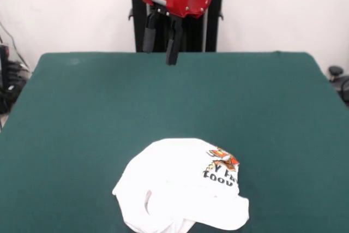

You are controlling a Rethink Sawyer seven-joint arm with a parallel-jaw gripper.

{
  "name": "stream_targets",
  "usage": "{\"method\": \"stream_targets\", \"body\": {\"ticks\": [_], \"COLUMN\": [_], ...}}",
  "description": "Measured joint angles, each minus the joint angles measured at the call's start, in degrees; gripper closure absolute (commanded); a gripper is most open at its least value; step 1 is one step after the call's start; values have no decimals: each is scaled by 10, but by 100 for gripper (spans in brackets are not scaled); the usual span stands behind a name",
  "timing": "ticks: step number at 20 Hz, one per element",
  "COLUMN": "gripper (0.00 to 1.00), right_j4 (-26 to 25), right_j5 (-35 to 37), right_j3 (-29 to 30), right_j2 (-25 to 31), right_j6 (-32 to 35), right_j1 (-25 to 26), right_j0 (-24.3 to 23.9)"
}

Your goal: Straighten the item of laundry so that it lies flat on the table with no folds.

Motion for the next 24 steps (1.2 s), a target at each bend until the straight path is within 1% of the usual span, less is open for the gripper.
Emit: {"method": "stream_targets", "body": {"ticks": [8, 14, 16, 17, 22, 23, 24], "gripper": [0, 0, 0, 0, 0, 0, 0], "right_j4": [0, 0, 0, 0, 0, 0, 0], "right_j5": [0, 0, 0, 0, 0, 0, 0], "right_j3": [-14, -42, -57, -72, -111, -130, -132], "right_j2": [2, 2, 2, 2, 3, 3, 3], "right_j6": [0, 0, 0, 0, 0, 0, 0], "right_j1": [-16, -8, 1, 13, 48, 67, 69], "right_j0": [-27, -36, -36, -36, -36, -36, -36]}}
